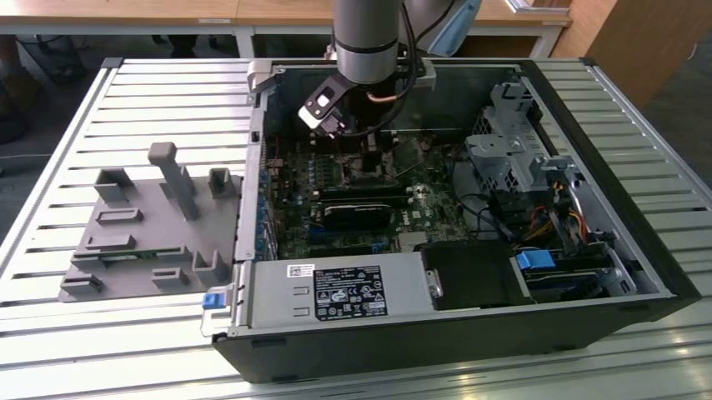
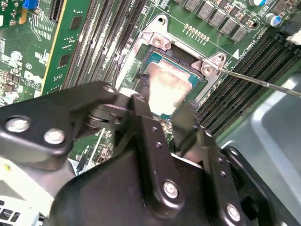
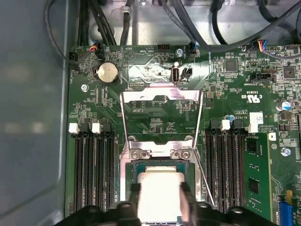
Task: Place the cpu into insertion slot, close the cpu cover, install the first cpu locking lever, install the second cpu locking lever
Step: 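Place the cpu into insertion slot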
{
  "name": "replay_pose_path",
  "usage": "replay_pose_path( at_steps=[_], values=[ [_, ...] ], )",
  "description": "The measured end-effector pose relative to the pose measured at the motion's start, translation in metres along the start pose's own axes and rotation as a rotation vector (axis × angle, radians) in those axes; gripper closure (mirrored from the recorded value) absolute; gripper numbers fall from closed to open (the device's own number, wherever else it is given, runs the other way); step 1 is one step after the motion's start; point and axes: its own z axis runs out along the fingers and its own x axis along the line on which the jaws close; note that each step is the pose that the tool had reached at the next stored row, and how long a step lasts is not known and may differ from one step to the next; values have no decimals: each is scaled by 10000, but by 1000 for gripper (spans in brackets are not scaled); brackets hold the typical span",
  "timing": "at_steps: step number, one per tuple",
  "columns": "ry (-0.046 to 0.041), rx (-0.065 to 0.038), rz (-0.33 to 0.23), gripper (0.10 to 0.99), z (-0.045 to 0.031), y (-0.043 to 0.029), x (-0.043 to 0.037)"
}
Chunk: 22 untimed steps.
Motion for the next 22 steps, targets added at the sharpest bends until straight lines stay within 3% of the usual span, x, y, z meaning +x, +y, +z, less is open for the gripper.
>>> replay_pose_path(
  at_steps=[1,2,3,4,6,7,8,22],
  values=[
    [0,8,2,624,-7,3,0],
    [-1,21,3,741,-22,7,1],
    [-1,28,4,796,-29,9,1],
    [-1,36,5,796,-34,12,1],
    [-2,54,6,914,-44,17,1],
    [-2,60,6,914,-49,18,1],
    [-3,64,8,976,-55,19,2],
    [-3,109,14,976,-107,26,3]
  ],
)
